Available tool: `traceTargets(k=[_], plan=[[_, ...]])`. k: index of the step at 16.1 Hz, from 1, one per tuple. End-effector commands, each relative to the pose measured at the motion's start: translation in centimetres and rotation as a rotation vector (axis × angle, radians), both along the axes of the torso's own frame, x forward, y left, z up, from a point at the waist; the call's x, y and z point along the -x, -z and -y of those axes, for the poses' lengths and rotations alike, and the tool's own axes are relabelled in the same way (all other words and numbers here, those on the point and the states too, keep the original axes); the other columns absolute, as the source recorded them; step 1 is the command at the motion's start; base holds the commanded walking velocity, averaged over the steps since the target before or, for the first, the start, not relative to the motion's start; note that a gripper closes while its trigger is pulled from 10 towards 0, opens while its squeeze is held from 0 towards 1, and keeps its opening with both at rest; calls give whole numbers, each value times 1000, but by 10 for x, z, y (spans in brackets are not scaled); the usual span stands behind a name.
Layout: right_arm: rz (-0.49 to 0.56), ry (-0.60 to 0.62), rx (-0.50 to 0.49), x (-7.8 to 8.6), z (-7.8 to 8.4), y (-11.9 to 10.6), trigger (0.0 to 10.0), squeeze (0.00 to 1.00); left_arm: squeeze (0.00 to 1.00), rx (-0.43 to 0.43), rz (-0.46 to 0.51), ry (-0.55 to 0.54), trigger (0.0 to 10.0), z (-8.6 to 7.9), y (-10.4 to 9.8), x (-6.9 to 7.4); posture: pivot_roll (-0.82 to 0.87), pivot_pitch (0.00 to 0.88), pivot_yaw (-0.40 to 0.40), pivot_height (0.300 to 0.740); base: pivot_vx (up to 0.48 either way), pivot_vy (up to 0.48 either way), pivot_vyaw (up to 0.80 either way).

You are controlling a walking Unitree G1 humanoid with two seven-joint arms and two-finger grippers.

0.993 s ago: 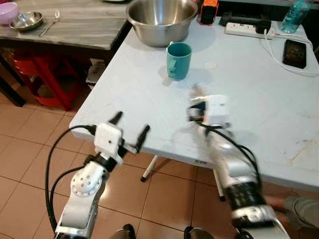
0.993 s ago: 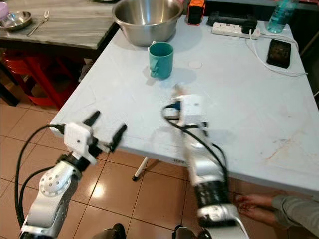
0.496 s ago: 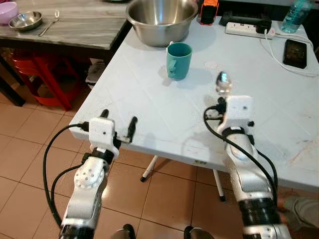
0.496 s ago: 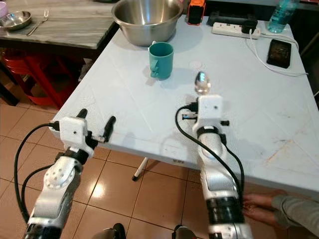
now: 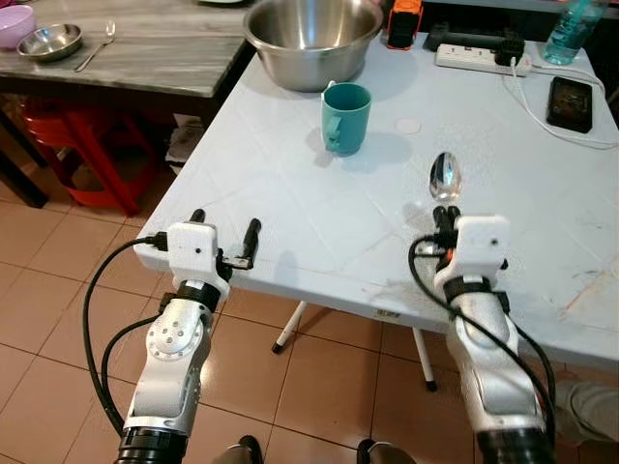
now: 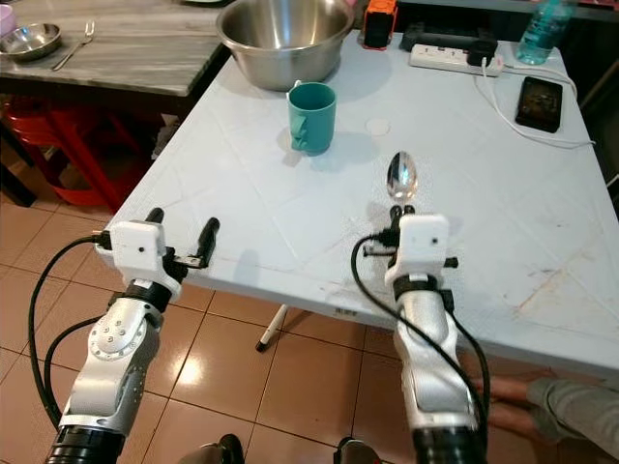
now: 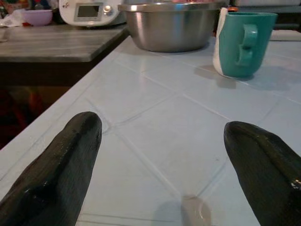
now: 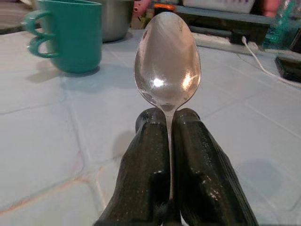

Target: Setting the table

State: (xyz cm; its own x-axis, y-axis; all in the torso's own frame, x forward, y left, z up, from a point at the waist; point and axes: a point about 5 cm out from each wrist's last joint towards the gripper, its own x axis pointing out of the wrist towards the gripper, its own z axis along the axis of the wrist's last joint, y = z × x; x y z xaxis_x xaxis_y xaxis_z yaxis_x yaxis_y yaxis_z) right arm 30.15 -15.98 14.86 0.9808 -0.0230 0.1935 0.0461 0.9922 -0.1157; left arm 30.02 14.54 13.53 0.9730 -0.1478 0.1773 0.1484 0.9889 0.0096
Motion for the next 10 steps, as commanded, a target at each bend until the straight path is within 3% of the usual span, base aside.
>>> traceTargets(k=[1, 5, 10], plan=[[39, -10, 2, 3, -2, -7, 10000, 0, 0, 7, -9, -18, 10000, -4, 2, 0, -143, 188, 52, 740, 0, 0, 0], [88, -46, 26, 8, -8, -14, 10000, 0, 0, 3, -4, -9, 10000, -3, 2, 0, -145, 185, 52, 740, 0, 0, 0], [56, -29, -10, 12, -6, -11, 10000, 0, 0, -1, 3, 0, 10000, -2, 2, -2, -144, 176, 52, 740, 0, 336, 0]])
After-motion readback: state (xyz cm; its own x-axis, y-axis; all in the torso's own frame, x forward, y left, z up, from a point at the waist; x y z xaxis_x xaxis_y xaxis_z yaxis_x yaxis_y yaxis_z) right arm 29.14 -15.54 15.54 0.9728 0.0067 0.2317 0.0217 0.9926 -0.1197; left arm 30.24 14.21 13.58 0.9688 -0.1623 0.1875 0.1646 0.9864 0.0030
